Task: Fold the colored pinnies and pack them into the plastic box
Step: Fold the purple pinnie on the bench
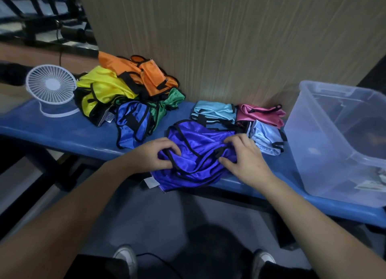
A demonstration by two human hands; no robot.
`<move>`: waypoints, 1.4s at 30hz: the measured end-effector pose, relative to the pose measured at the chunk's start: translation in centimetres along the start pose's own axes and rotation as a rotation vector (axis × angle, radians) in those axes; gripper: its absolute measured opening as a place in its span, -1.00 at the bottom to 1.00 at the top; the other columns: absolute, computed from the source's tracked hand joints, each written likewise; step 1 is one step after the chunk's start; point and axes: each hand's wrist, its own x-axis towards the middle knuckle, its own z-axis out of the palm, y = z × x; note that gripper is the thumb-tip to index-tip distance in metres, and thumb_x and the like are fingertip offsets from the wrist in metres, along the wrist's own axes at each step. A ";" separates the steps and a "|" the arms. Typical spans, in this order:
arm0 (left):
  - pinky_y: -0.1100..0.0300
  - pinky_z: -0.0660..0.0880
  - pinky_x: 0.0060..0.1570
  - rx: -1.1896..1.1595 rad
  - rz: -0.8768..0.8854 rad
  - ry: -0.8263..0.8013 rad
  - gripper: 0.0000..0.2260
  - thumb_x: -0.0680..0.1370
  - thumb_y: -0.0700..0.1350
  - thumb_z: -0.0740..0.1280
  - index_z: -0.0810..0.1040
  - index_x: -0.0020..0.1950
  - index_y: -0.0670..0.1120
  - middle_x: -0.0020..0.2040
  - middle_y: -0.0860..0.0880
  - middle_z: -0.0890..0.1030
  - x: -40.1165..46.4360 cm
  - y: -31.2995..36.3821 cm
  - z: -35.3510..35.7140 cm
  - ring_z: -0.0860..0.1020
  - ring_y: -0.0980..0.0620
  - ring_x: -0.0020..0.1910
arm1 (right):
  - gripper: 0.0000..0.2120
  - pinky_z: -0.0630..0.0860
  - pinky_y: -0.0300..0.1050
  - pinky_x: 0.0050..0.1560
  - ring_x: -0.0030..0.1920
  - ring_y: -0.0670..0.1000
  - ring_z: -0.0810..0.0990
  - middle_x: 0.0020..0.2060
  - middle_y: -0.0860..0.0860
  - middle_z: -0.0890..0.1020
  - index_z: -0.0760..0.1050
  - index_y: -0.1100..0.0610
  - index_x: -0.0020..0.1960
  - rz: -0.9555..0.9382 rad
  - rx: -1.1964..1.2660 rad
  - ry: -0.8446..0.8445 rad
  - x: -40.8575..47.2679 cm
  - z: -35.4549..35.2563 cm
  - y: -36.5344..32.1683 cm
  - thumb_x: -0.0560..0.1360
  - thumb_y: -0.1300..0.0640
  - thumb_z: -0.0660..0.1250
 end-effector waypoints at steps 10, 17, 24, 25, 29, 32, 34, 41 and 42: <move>0.15 0.47 0.05 -0.064 -0.114 0.212 -0.93 0.55 -0.02 0.41 0.64 -0.10 0.16 -0.02 0.05 0.63 1.3 0.2 -0.1 0.60 0.09 0.00 | -0.45 0.50 0.09 0.14 0.10 0.09 0.54 0.14 -0.05 0.44 0.51 0.00 0.21 -0.096 0.055 -0.050 -0.2 -0.4 0.8 0.29 0.39 0.40; 0.21 0.48 -0.44 -0.223 -0.263 0.605 -0.86 0.67 -0.14 0.26 0.60 0.01 -0.07 -0.24 -0.15 0.62 1.9 1.9 -0.5 0.59 0.17 -0.45 | -0.54 0.48 0.15 0.15 0.03 0.11 0.50 0.03 -0.04 0.53 0.55 0.03 0.17 -0.095 0.013 -0.113 -0.1 -0.8 2.1 0.29 -0.01 0.46; 0.14 0.60 0.10 -0.397 -0.216 0.380 -0.83 0.59 -0.22 0.36 0.49 0.14 -0.03 0.18 -0.01 0.49 2.4 1.5 0.4 0.61 0.10 0.06 | -0.49 0.44 0.03 0.21 0.08 0.03 0.50 0.01 -0.06 0.55 0.54 0.00 0.17 0.026 0.076 -0.062 0.0 -1.0 1.7 0.45 -0.37 0.25; 0.24 0.58 0.08 -0.378 -0.173 0.354 -0.75 0.57 -0.24 0.39 0.45 0.18 -0.01 0.25 0.01 0.42 2.3 1.4 0.6 0.57 0.17 0.10 | -0.57 0.45 0.06 0.20 0.08 0.06 0.50 0.01 -0.04 0.53 0.53 0.01 0.18 0.024 0.044 -0.033 0.0 -0.9 1.8 0.47 -0.26 0.35; 0.33 0.52 -0.14 -0.080 -0.132 0.365 -0.61 0.48 -0.24 0.50 0.35 0.11 0.01 0.16 0.02 0.30 2.3 0.8 0.9 0.53 0.14 -0.06 | -0.58 0.46 0.11 0.13 0.04 0.12 0.47 0.02 0.01 0.45 0.49 0.06 0.19 -0.057 -0.076 0.047 0.1 -0.2 1.0 0.37 0.08 0.51; 0.19 0.41 -0.21 0.080 -0.163 0.330 -0.70 0.46 -0.25 0.48 0.37 -0.11 -0.01 -0.13 -0.01 0.47 2.0 -0.1 0.7 0.48 0.07 -0.27 | -0.60 0.41 0.07 0.07 0.01 0.10 0.41 0.02 0.00 0.42 0.47 0.05 0.15 -0.175 -0.115 0.069 0.0 0.0 -0.7 0.33 0.13 0.46; 0.22 0.39 -0.25 0.085 -0.153 0.263 -0.72 0.44 -0.29 0.45 0.39 -0.20 -0.01 -0.30 0.04 0.49 1.5 -0.4 0.7 0.44 0.14 -0.35 | -0.63 0.40 0.06 0.04 0.00 0.09 0.40 0.00 -0.02 0.42 0.47 0.05 0.09 -0.255 -0.082 0.056 0.1 0.1 -1.9 0.30 0.22 0.36; 0.30 0.44 -0.17 0.134 0.026 0.213 -0.80 0.46 -0.32 0.41 0.48 -0.13 -0.05 -0.14 0.03 0.52 -1.1 -1.7 1.1 0.51 0.06 -0.19 | -0.60 0.31 -0.03 0.01 -0.01 0.03 0.32 0.02 -0.04 0.43 0.47 0.04 0.04 -0.424 -0.041 -0.114 0.0 2.1 -5.7 0.21 0.21 0.18; 0.31 0.43 -0.15 0.143 0.059 0.215 -0.79 0.45 -0.37 0.35 0.49 -0.13 -0.05 -0.11 0.05 0.49 -1.6 -1.8 1.1 0.50 0.05 -0.17 | -0.60 0.28 -0.06 0.00 -0.01 0.03 0.33 0.02 -0.03 0.44 0.49 0.03 0.04 -0.457 -0.064 -0.131 0.0 2.5 -6.3 0.22 0.19 0.19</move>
